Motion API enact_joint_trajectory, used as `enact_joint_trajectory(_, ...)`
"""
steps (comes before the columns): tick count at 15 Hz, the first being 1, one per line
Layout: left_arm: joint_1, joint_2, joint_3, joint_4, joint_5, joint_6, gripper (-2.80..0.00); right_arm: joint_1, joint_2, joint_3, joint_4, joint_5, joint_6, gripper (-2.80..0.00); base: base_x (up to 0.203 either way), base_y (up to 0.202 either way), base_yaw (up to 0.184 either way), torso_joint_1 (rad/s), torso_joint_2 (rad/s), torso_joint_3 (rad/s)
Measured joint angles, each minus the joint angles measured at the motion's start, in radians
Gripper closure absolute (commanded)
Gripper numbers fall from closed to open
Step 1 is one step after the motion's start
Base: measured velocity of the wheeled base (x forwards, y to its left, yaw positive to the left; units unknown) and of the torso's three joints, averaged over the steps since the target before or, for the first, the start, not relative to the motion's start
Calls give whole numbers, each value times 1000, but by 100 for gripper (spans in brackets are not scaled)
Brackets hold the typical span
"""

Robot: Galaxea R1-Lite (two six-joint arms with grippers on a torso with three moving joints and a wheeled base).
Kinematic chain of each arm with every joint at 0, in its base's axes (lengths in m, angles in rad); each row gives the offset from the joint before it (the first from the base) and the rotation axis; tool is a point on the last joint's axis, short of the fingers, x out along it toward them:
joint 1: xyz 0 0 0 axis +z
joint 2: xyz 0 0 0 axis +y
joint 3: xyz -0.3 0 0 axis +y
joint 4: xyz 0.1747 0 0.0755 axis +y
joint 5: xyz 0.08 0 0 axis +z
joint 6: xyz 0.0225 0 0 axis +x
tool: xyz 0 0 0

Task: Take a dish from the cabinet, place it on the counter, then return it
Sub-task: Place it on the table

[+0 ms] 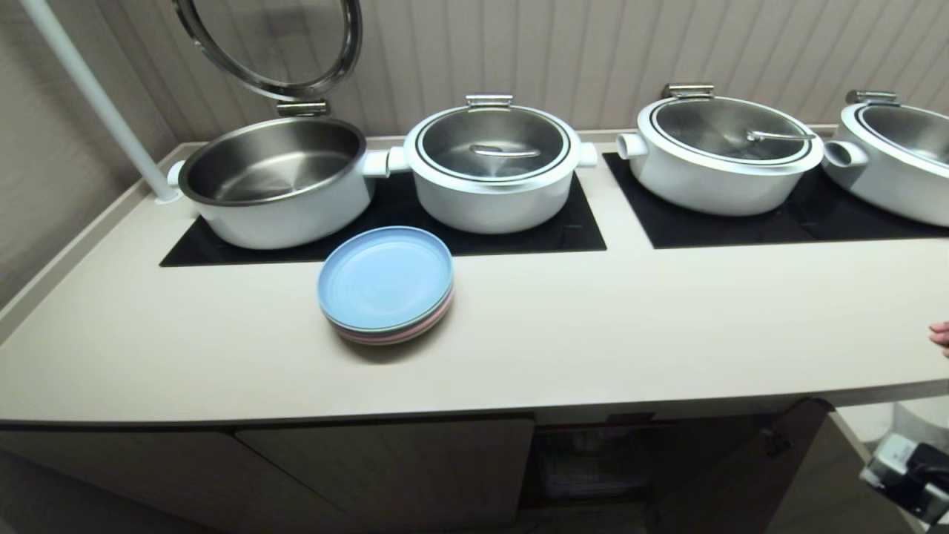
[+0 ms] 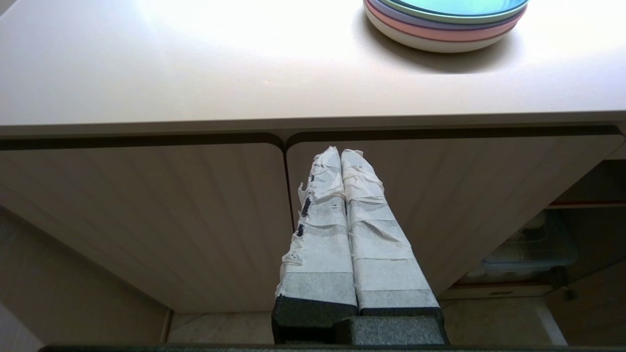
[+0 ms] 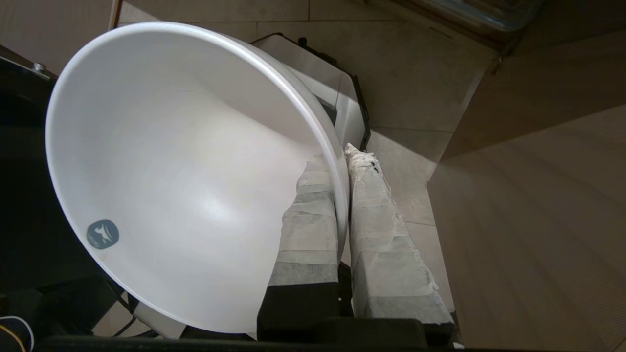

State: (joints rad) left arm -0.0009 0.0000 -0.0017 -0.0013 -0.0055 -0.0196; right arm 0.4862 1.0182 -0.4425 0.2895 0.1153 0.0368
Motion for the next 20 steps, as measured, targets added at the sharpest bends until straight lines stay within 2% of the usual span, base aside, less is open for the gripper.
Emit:
enact_joint_trajectory(5, 0, 0, 0, 0, 0, 0, 0, -2, 22, -55, 0, 0, 21, 0, 0, 0, 0, 0, 0, 0)
enact_joint_trajectory(11, 0, 0, 0, 0, 0, 0, 0, -5, 116, -191, 8, -4, 67, 0, 0, 0, 0, 0, 0, 0)
enact_joint_trajectory(15, 0, 0, 0, 0, -1, 0, 0, -5, 221, -335, 64, -7, 97, 0, 0, 0, 0, 0, 0, 0)
enact_joint_trajectory(20, 0, 0, 0, 0, 0, 0, 0, -32, 391, -572, 153, -51, 216, 0, 0, 0, 0, 0, 0, 0)
